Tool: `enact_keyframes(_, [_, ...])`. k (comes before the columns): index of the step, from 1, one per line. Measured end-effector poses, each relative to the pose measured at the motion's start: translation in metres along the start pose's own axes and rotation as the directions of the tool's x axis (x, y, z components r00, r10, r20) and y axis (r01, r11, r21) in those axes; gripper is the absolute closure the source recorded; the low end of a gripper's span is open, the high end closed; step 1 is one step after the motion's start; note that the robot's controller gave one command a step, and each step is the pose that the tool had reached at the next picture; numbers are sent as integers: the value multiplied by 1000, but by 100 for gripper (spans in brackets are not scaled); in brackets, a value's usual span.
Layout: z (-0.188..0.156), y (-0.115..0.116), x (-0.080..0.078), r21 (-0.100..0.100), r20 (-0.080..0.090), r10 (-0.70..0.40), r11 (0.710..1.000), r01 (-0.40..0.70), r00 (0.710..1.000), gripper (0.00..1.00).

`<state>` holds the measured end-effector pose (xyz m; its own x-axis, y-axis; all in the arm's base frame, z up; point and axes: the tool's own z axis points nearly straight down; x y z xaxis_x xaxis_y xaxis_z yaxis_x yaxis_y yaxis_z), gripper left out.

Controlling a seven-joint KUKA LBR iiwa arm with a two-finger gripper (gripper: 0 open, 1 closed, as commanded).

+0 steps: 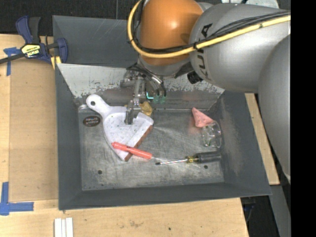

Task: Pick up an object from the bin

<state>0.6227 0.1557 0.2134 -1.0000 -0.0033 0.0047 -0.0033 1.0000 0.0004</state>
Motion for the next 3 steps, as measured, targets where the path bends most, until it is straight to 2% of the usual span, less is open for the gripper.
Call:
enact_keyframes(1, [-5, -1, -2, -1, 9, 2, 1000, -2, 1000, 0])
enact_keyframes(2, [40, 10, 15, 0, 13, -68, 998, 68, 998, 0])
enact_keyframes(3, [64, 13, 26, 1, 0, -65, 998, 65, 998, 0])
